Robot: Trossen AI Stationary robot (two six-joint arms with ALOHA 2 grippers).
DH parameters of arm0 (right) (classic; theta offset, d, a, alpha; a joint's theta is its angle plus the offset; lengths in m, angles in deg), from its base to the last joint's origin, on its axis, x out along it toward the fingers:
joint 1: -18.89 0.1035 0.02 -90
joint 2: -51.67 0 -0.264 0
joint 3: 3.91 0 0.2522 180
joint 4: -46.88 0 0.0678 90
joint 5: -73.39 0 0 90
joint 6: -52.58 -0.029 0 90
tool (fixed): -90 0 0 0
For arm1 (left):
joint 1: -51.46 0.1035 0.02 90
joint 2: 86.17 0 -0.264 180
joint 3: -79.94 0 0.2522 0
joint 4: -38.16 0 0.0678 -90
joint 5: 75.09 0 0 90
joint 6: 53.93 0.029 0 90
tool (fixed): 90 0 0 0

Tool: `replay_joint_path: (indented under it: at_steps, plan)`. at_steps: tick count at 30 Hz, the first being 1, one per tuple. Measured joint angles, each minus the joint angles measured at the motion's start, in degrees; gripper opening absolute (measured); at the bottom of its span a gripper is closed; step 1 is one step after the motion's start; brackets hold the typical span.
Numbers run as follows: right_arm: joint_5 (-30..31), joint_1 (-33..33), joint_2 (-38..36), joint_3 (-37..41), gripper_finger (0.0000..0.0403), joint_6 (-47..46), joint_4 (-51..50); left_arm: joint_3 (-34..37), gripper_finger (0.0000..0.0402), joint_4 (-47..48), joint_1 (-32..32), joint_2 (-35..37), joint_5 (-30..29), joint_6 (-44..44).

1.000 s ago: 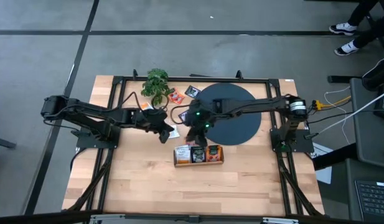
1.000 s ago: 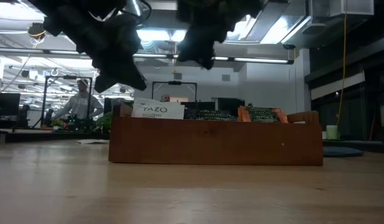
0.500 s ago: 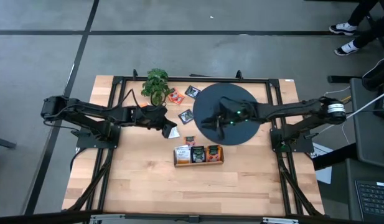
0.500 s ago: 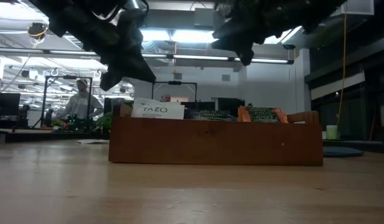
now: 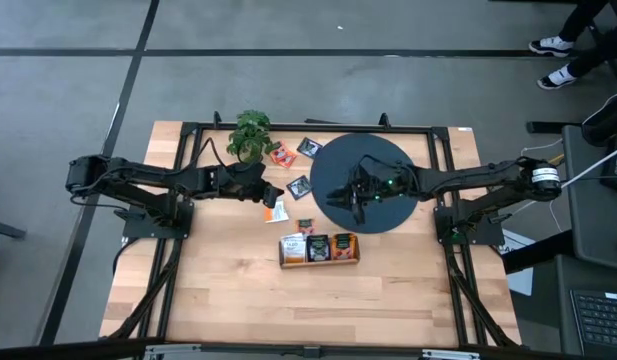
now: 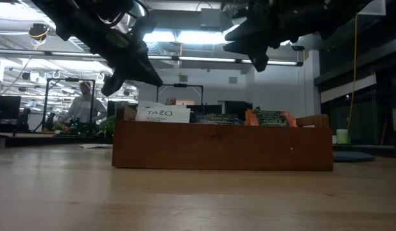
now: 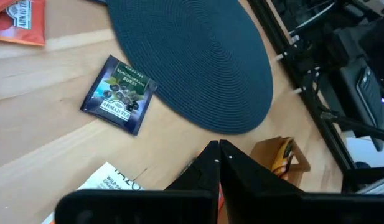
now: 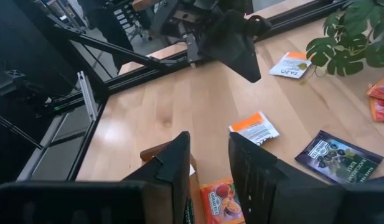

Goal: Pick & Place Tea
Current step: Put the bottom white tea bag into the left section of the wooden organizer

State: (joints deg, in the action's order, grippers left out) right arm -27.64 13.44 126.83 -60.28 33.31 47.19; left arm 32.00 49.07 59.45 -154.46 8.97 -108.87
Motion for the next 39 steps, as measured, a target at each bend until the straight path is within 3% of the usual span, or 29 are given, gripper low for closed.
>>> replay_joint_path:
  at_steps: [10,15,21,31,39]
  plan:
    - [0.6,0.0,0.0,0.0,0.0113,0.0,0.6,0.0,0.0003,0.0,0.0,0.0,-0.1,-1.3]
    - [2.3,-0.1,0.0,0.0,0.0113,-0.4,3.0,0.0,0.0005,0.0,0.0,0.0,0.0,3.4]
    - [9.4,-2.2,0.1,0.0,0.0113,-19.3,3.0,0.0,0.0003,3.6,-0.1,0.0,0.5,7.4]
    - [5.0,-4.8,1.5,-0.8,0.0113,-20.9,0.0,0.0,0.0003,14.1,-3.1,0.0,-4.8,9.2]
    - [0.9,-4.8,12.0,-8.9,0.0113,-20.9,-2.6,0.0,0.0002,16.8,-3.6,-2.9,-3.6,9.3]
